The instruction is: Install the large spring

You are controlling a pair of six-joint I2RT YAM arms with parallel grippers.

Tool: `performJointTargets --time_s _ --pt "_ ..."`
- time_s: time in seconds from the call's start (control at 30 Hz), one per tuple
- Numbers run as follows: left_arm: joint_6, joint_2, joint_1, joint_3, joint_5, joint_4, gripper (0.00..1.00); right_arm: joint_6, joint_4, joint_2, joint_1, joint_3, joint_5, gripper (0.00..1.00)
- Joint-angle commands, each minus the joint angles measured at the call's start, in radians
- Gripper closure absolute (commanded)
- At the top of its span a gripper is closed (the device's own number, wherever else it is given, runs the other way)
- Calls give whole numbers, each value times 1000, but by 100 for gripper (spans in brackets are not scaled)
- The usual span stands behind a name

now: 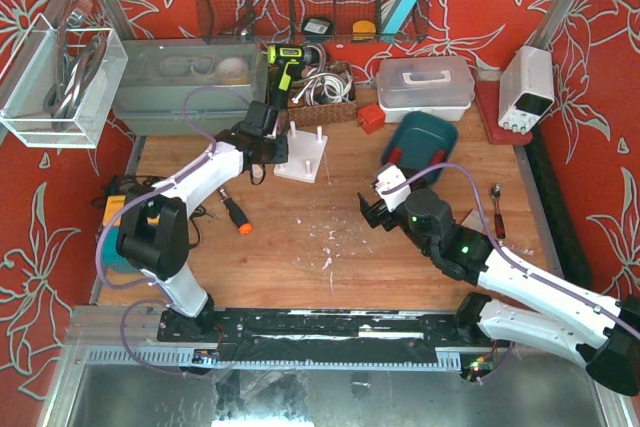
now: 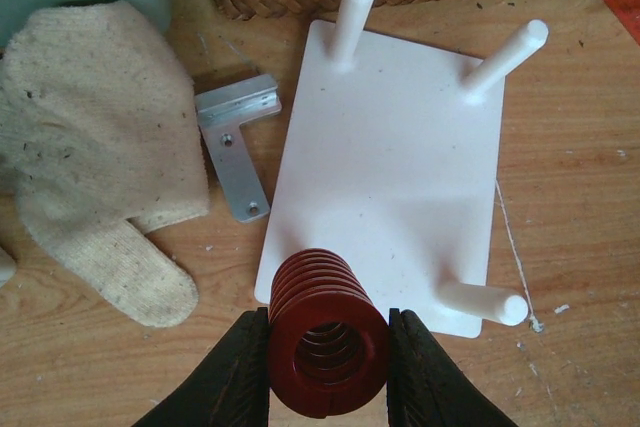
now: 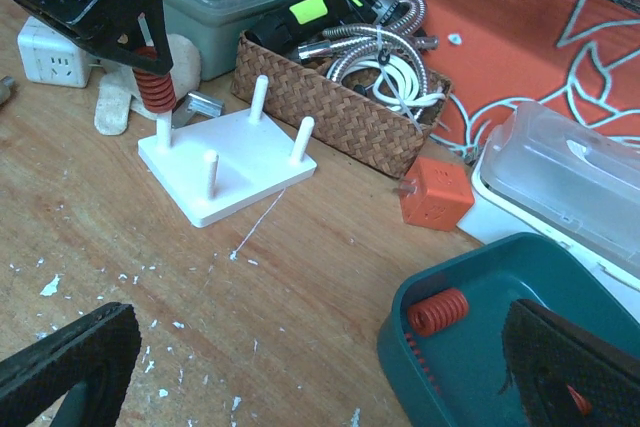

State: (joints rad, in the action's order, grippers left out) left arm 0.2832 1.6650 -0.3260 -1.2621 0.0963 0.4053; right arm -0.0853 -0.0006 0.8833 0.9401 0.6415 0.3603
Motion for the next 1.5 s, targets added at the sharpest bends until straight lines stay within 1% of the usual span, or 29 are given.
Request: performJointTargets --time_s 0.0,0.1,0.2,0.27,0.37,0.47,0.57,0.63,0.77,0.83,0.87,0.93,0.97,1.0,1.03,1.17,1.23,1.27,1.3,1.4,1.47 --pt "-15 31 8 -35 13 -11 100 16 9 -19 -7 -20 19 1" --pt "-17 51 10 -41 20 -12 99 16 12 -23 -9 -24 19 1" --pt "-19 72 11 -52 23 -6 94 19 14 -18 -9 -24 18 1" --pt "-17 81 11 -54 28 -6 85 20 14 -13 -11 -25 15 1" --pt "-15 90 12 -56 16 -8 76 24 9 -5 -12 -20 10 1" --pt "-13 93 12 -56 10 -9 56 32 1 2 -16 -14 4 1" --pt "-13 91 11 -53 -15 -10 44 40 -2 13 -24 -11 3 1" --pt "-6 80 11 -48 -22 -10 39 50 -11 18 -35 -4 1 1" --pt "17 29 10 -21 -30 -28 34 95 -27 19 -76 2 -19 1" --pt "33 -19 10 28 -55 -65 32 155 -25 29 -114 4 -14 1" --pt "43 -48 10 55 -74 -96 31 197 -34 39 -152 12 -7 1" --pt "68 -112 3 131 -128 -182 27 304 -85 68 -205 47 6 1" --pt "80 -148 -9 175 -154 -239 17 341 -117 93 -251 69 7 1" --pt "89 -181 -27 221 -169 -292 3 371 -157 136 -286 95 3 1" --pt "102 -214 -49 263 -168 -341 0 391 -185 171 -315 124 -4 1" --pt "99 -306 -167 391 -133 -457 0 385 -242 334 -407 235 -45 2" --pt "71 -334 -226 445 -97 -502 0 417 -273 406 -471 290 -114 10" --pt "68 -347 -251 473 -49 -521 0 441 -271 441 -497 309 -165 14" --pt "63 -362 -271 506 -32 -562 0 463 -258 467 -523 319 -211 19" --pt "42 -400 -310 601 -11 -656 0 520 -223 535 -572 340 -244 43" --pt "22 -417 -321 649 4 -701 0 553 -218 586 -597 360 -251 53"
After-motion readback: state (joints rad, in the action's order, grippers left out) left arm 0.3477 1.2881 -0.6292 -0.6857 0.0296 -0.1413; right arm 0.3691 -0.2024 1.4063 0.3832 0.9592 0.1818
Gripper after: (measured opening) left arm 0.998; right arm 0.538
